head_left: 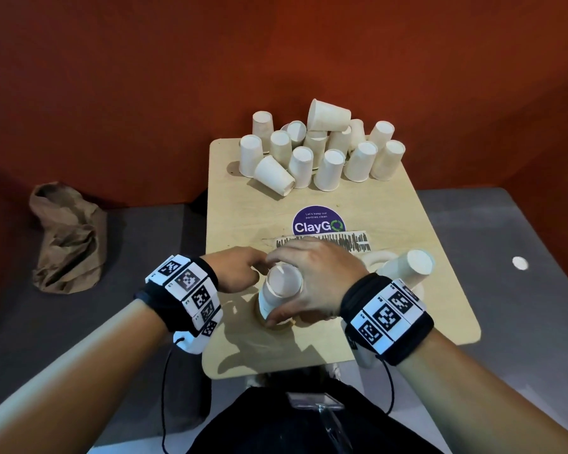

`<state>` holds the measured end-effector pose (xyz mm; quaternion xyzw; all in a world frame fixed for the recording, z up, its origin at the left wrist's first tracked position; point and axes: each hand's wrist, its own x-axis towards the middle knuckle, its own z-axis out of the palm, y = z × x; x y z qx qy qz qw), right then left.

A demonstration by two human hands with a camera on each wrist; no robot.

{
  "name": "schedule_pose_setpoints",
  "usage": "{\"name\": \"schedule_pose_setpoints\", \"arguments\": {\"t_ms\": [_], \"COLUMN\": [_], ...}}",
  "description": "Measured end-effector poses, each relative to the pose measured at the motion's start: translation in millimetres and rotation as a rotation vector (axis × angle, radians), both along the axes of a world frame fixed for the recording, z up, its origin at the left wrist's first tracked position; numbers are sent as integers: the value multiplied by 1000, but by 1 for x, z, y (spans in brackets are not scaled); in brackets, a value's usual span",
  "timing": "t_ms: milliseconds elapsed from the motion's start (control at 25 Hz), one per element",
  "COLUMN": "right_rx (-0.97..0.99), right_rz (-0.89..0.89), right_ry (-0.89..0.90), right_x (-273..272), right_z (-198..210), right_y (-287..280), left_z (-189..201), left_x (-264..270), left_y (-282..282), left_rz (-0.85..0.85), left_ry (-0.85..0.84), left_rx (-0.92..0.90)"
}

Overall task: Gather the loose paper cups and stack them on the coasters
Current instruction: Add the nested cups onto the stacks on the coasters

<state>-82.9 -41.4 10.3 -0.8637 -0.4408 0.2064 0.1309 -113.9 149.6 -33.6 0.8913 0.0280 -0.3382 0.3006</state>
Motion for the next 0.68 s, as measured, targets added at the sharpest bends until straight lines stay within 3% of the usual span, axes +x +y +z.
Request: {"name": "schedule_pose_setpoints", "arguments": {"t_ms": [240,400,520,680], "right_rx": [58,68,-55,-246], "right_rz": [-6,-27,-115,-234], "right_ry": [-11,-153,-306,-373], "right_x": [6,34,81,140], "right_z": [24,72,104,145], "right_y": [-12,-50,-85,-117], "left_z": [31,77,112,139], "left_x": [17,41,65,110], "left_y": [15,24,29,34], "left_rz": [7,38,110,159], "left_ry": [29,-102,-166,-215], "left_rx": [121,253,303,388]}}
